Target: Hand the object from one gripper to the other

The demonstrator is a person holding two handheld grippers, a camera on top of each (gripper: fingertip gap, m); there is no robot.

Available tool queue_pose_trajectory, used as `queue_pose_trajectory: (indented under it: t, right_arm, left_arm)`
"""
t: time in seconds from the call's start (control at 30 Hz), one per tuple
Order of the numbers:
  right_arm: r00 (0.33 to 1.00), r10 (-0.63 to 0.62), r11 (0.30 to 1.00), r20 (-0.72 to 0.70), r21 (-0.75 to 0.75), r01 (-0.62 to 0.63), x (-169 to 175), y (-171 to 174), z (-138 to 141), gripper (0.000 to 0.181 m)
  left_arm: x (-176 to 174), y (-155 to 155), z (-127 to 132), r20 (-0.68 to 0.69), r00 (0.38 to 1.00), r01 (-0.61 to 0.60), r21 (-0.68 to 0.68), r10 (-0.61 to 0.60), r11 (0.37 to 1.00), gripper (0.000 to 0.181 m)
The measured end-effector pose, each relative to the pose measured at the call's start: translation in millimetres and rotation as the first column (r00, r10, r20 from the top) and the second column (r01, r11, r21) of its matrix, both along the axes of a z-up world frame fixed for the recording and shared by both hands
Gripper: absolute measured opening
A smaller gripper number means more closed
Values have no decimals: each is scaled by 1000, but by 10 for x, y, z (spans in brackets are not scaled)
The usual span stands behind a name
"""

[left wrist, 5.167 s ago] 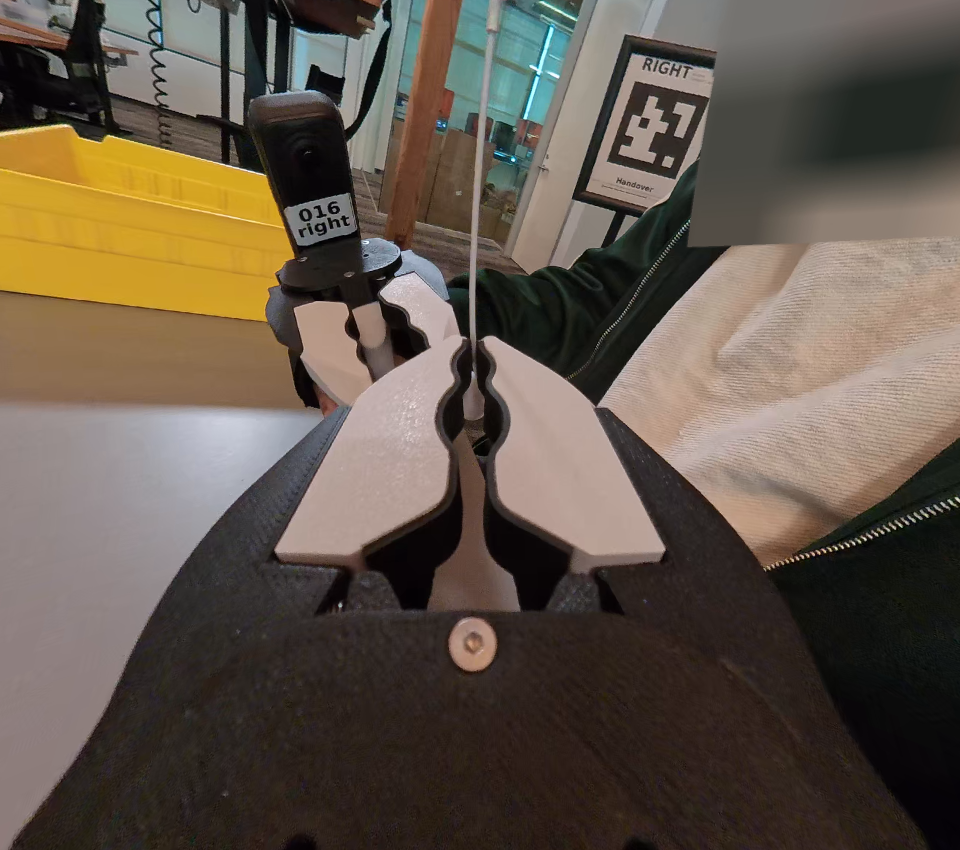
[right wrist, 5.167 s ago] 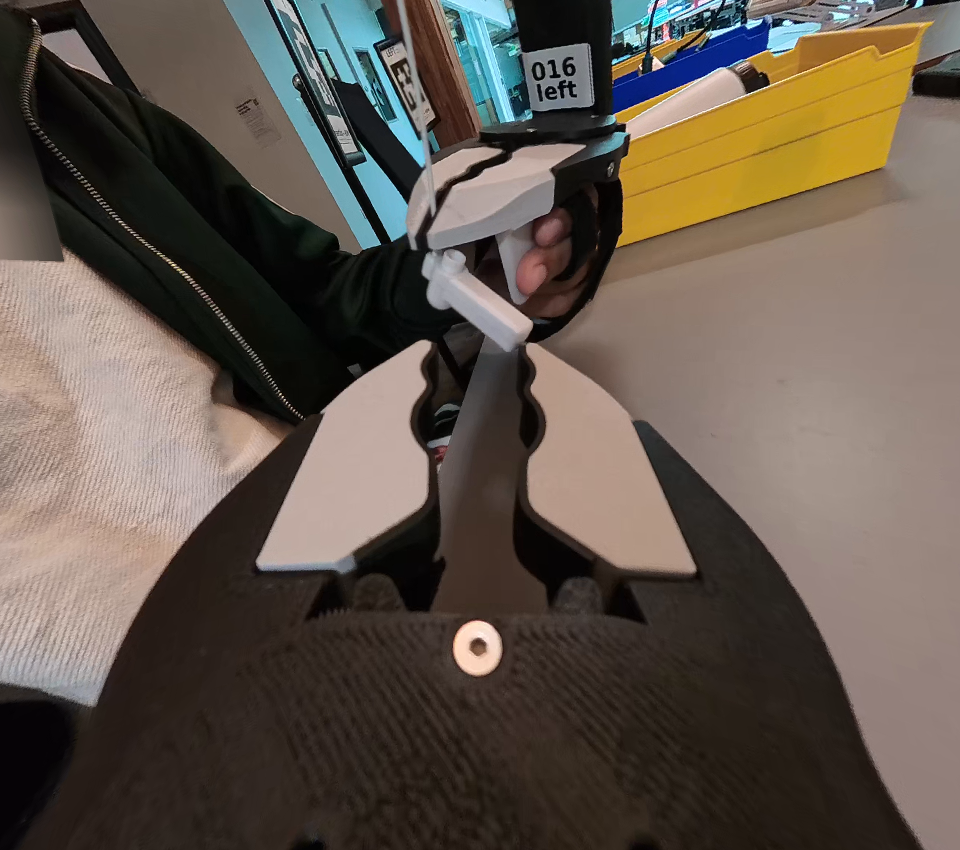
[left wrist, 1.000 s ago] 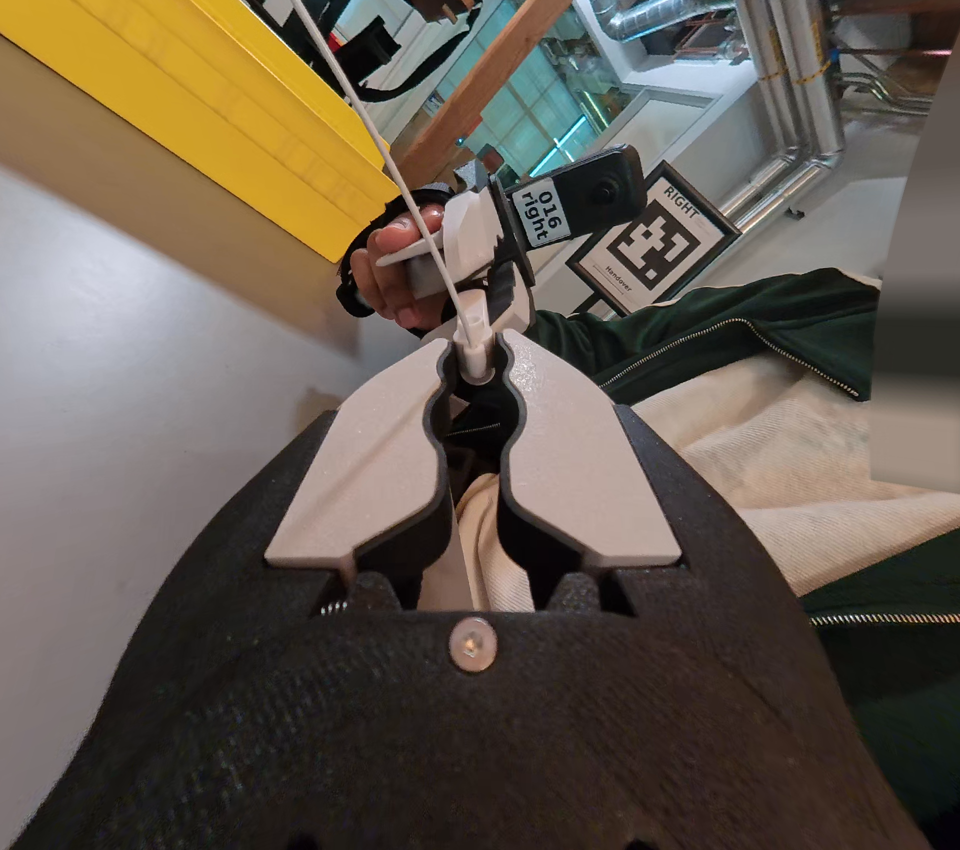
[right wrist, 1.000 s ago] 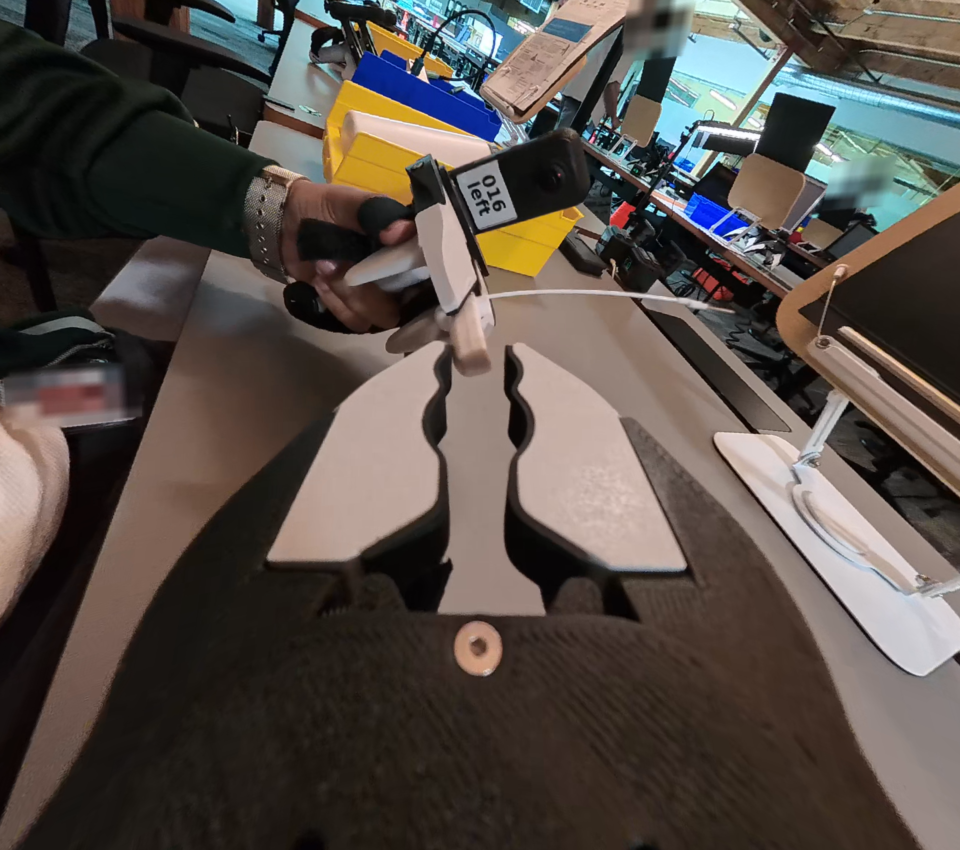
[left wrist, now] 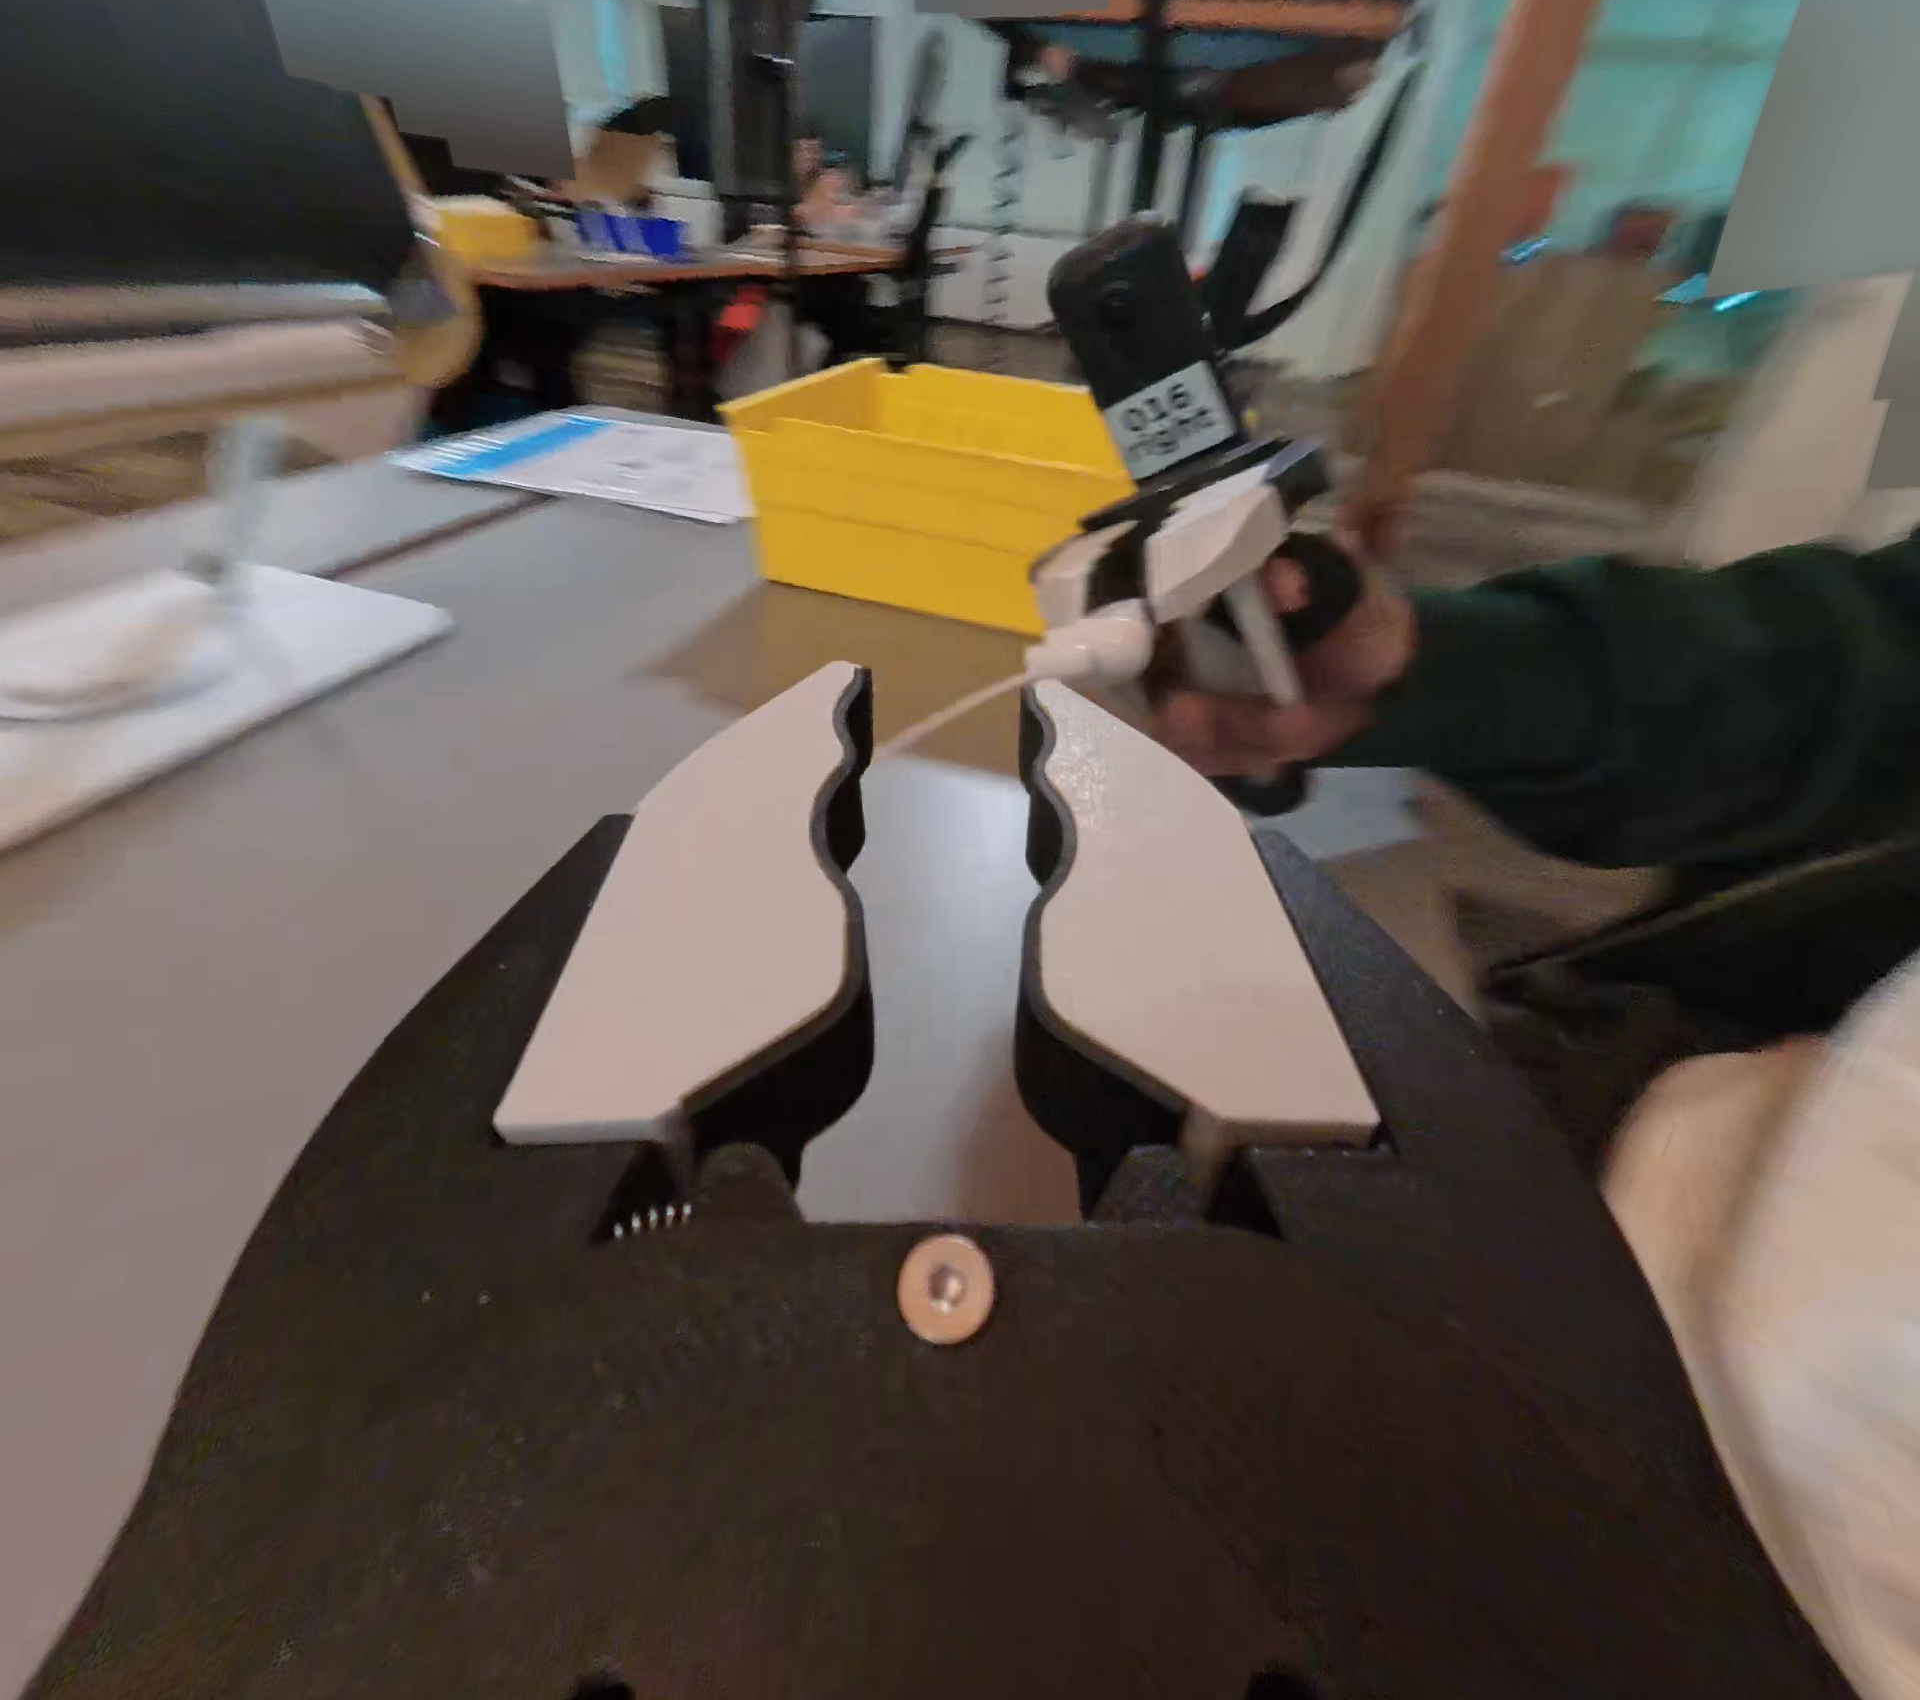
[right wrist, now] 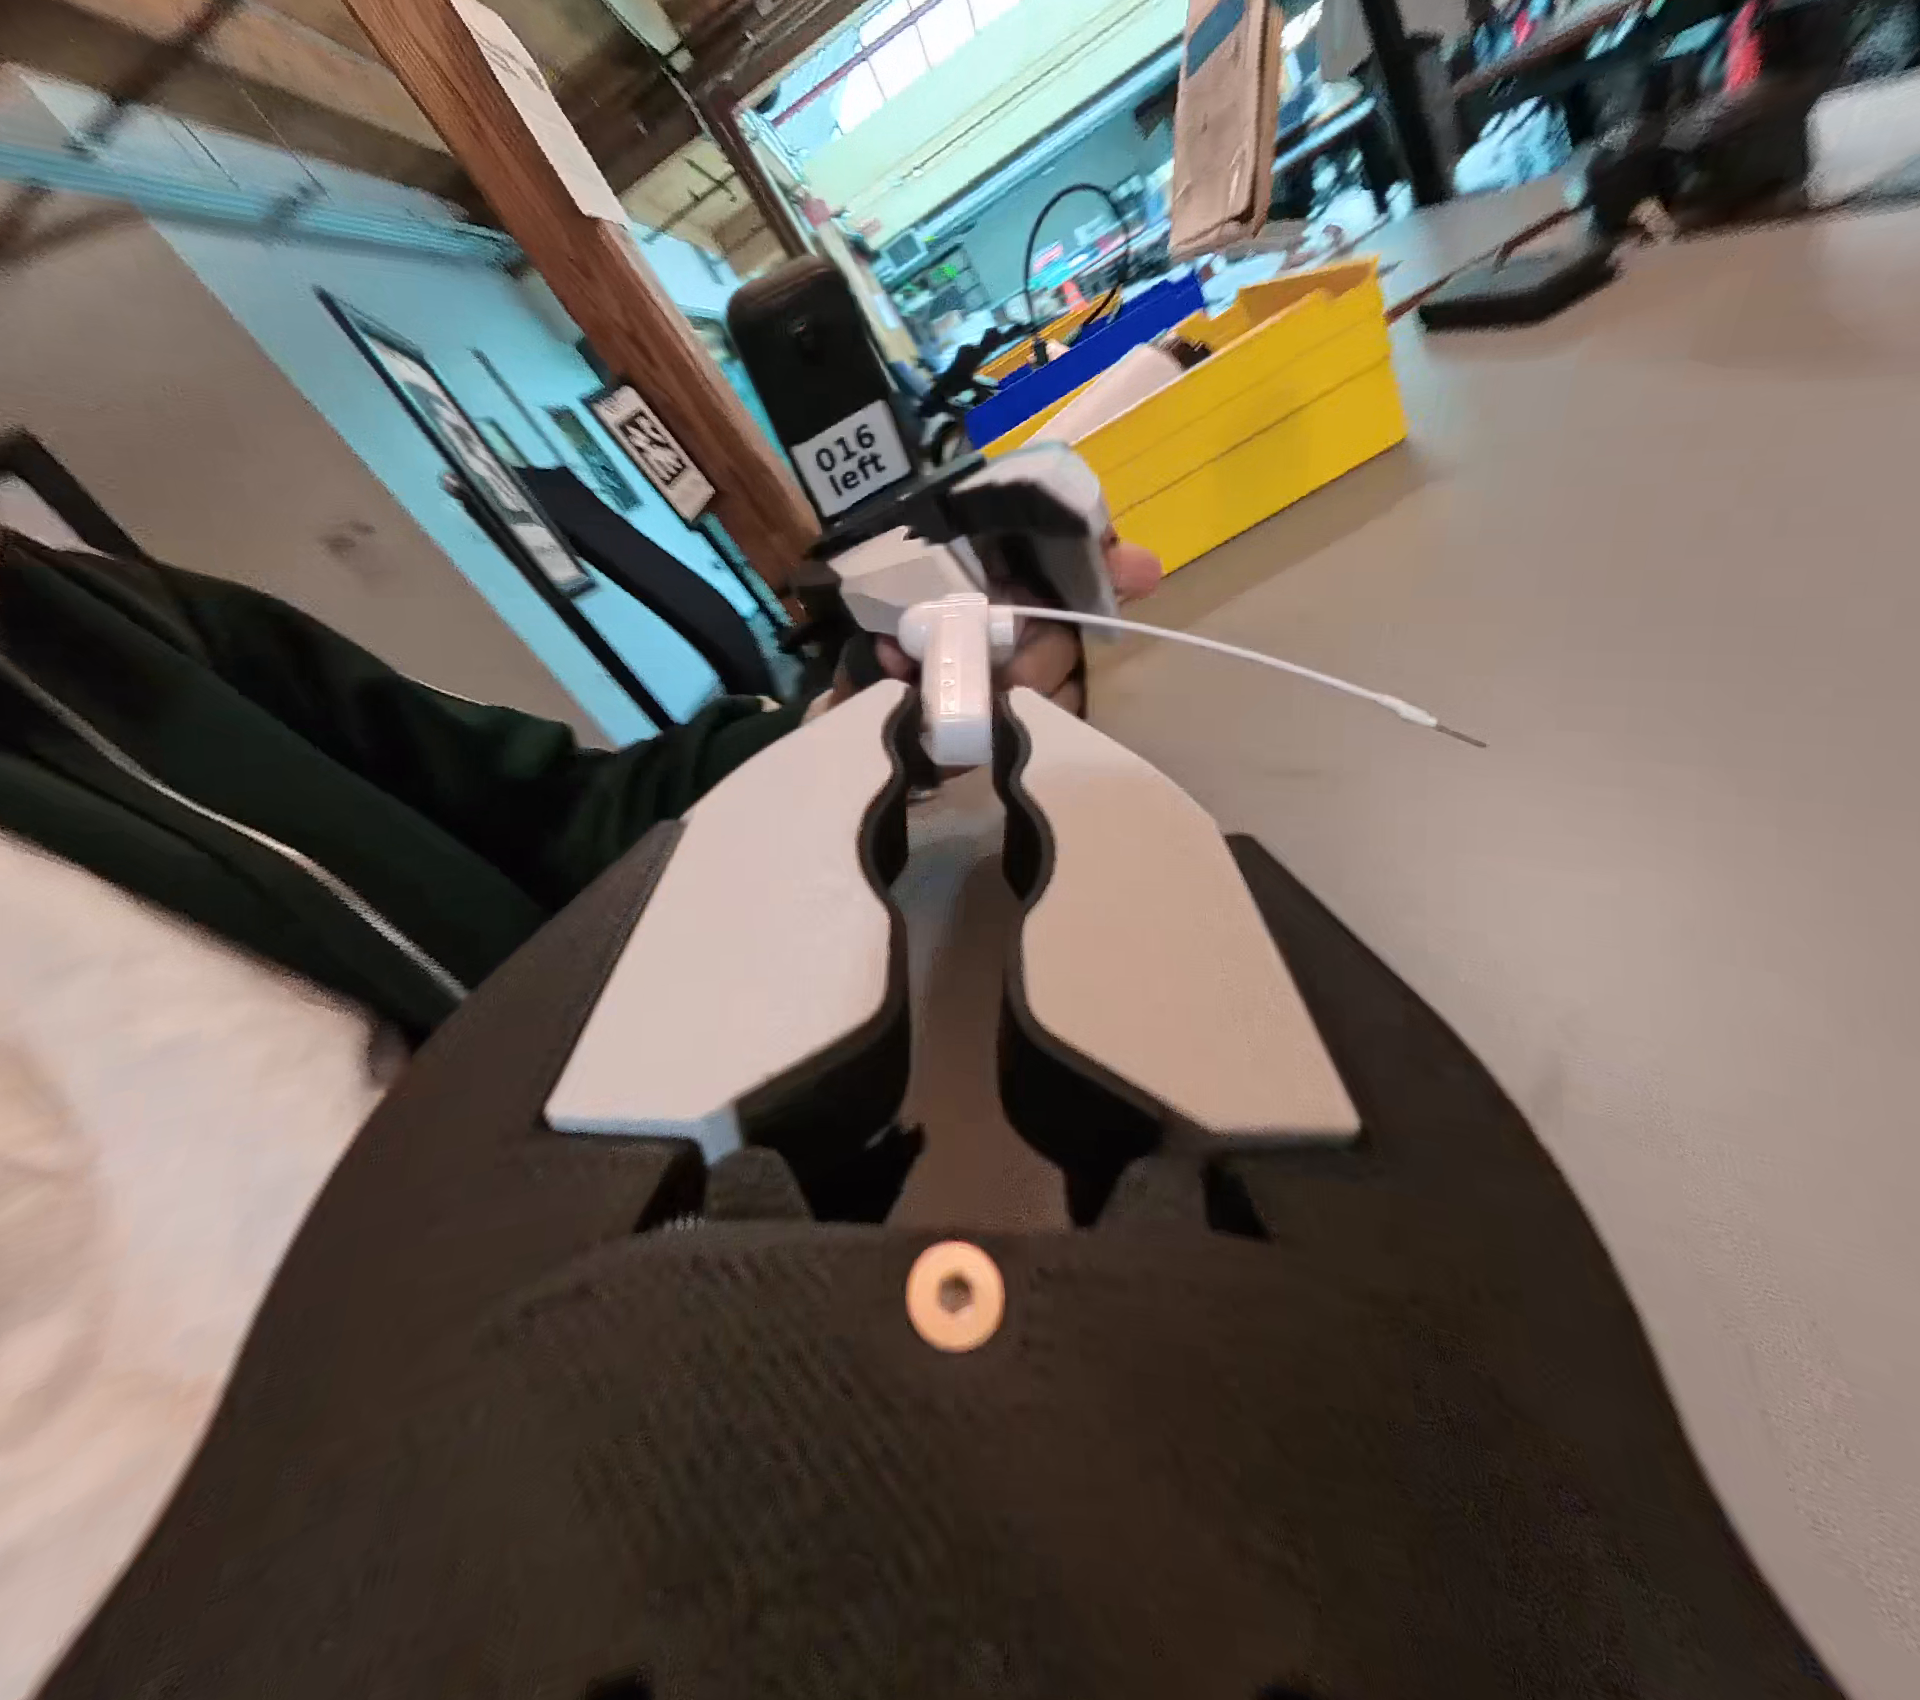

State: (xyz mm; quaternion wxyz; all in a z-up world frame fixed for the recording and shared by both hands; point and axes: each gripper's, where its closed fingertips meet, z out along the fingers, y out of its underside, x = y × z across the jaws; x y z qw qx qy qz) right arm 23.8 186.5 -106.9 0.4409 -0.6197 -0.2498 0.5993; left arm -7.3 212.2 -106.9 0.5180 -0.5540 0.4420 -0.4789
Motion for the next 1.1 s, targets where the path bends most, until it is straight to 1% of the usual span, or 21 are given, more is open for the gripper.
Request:
queue_pose_trajectory:
  t: [0.03,0.07,0.13,0.2,0.33,0.43,0.53,0.63,0.67,0.7,0.77,0.8,0.83,0.87,0.93,1.0,1.1]
  right_arm:
    - [999,23,998,-23,-57,-25,-9,6,-20,13]
    - [999,33,995,-43,-97,-37,-10,19,-31,13]
    - [998,30,989,-64,-144,-39,0,48,-48,13]
    - [998,27,986,-53,-166,-35,12,63,-78,13]
    - [994,74,976,-78,-200,-88,6,20,-70,13]
    - [991,103,964,-82,-237,-120,-15,0,-105,13]
    - [986,142,954,-90,-255,-160,-52,-41,-111,13]
    - [985,146,953,-96,-255,-166,-54,-45,-110,13]
    - [985,141,957,-100,-240,-161,-53,-39,-93,13]
    - [987,117,970,-108,-203,-137,-52,-16,-60,18]
    - [992,0,993,-126,-119,-15,-25,101,5,58]
    - [989,-61,995,-133,-84,50,5,157,31,71]
    - [985,-105,994,-136,-56,98,34,197,54,80]
    - [983,-131,991,-127,-34,128,55,218,61,83]
    - [982,-157,987,-103,-3,158,81,237,59,81]
    - [981,-169,985,-97,4,171,92,245,55,79]
    - [981,-186,982,-56,32,188,81,249,27,75]
  left_arm:
    - [-8,24,-4,-30,998,-50,80,52,996,28]
    - [-8,23,-15,-63,994,-75,151,85,986,27]
    - [22,-30,-41,-110,988,-74,258,105,963,27]
    - [69,-92,-65,-126,987,-55,307,98,950,27]
    - [140,-213,-79,-121,992,12,295,25,955,27]
    - [152,-248,-92,-132,991,34,305,7,952,27]
    - [175,-299,-109,-143,990,62,312,-18,948,21]
    - [182,-310,-121,-152,988,69,313,-22,947,18]
    - [180,-306,-122,-155,988,70,305,-23,950,17]
    - [173,-284,-119,-159,987,61,296,-13,953,16]
    - [145,-234,-83,-148,989,35,273,6,961,14]
    - [120,-198,-40,-127,992,16,246,16,969,14]
    - [88,-158,5,-104,994,-2,205,24,979,14]
    - [54,-140,45,-81,997,1,152,11,988,14]
    - [-21,-109,117,-35,999,24,23,-23,999,14]
    - [-90,-86,198,13,999,52,-72,-52,996,14]
    - [-150,-74,273,23,998,62,-104,-60,993,14]
